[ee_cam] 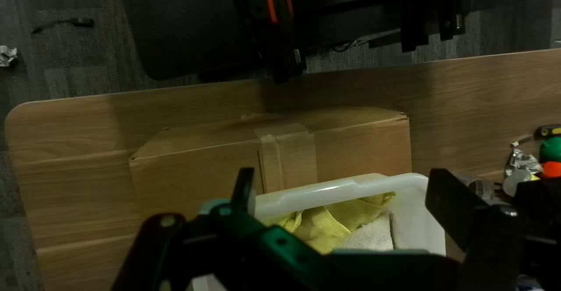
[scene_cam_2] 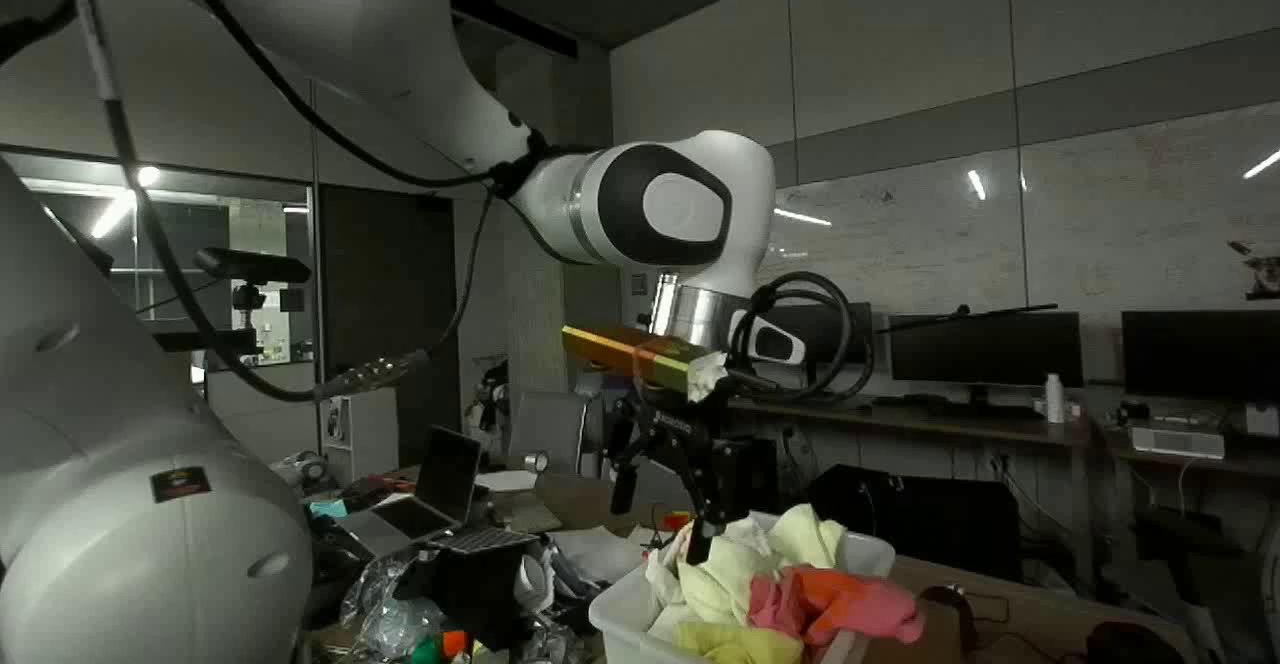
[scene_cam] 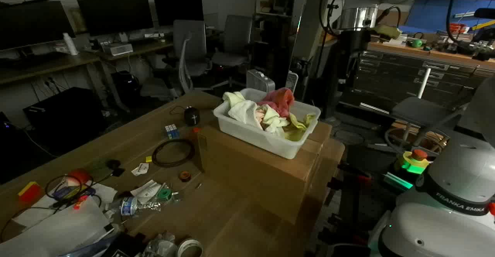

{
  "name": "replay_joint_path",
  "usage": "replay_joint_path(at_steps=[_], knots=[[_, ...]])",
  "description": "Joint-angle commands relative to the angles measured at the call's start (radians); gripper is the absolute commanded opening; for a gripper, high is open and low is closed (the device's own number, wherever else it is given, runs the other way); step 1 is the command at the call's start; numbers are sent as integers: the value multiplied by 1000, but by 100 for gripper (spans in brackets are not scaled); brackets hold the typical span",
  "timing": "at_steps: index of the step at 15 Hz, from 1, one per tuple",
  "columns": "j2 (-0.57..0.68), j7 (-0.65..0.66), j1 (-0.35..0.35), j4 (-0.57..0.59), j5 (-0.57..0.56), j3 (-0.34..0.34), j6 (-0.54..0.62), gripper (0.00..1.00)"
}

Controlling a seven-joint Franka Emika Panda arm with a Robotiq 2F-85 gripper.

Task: Remove the towels from the basket.

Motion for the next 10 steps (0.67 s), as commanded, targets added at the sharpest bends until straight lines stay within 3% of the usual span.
replay_joint_path(at_steps=[1,6,10], knots=[[3,-8,-18,3,9,17,-2,100],[13,-11,-9,13,5,26,31,100],[52,5,27,37,22,71,203,100]])
